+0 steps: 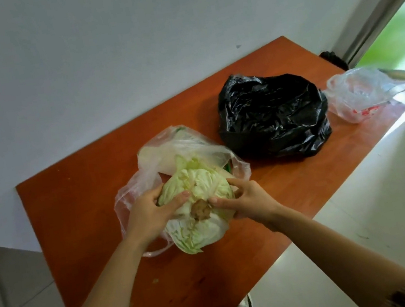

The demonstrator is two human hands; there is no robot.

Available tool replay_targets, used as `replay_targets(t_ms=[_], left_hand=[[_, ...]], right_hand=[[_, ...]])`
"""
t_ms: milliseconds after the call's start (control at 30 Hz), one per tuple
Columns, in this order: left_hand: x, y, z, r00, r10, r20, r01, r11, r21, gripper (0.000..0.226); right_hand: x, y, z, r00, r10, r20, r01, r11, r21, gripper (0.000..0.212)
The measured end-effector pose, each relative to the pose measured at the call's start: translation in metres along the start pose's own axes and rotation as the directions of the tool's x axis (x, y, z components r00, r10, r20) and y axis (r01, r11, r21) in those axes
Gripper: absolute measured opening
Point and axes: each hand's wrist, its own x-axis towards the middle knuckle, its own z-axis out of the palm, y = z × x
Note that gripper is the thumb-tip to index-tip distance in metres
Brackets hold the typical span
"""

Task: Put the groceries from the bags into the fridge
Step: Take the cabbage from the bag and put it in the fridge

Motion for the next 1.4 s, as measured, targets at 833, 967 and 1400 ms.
replay_targets(t_ms=[833, 967, 1400], left_hand=[[-0.016, 0.236, 0.112, 0.947, 0.301, 0.115, -0.254, 0.917, -0.308, 0.039], [-0.041, 0.273, 0.203, 0.901, 0.407, 0.149, -0.34, 0.877, -0.34, 0.027], [-0.119, 0.402, 0.567, 0.644, 0.589, 0.489, -0.323, 0.788, -0.524, 0.073]], right_hand=[[-0.152, -0.153, -0.201, 0.819, -0.387, -0.424, 0.193, 0.881, -0.432, 0.057], [-0.216, -0.115, -0.274, 0.745, -0.429, -0.511, 0.215, 0.879, -0.425, 0.065], [-0.46, 0.04, -0.515, 0.308, -0.497, -0.811, 0.147, 0.867, -0.476, 0.081]])
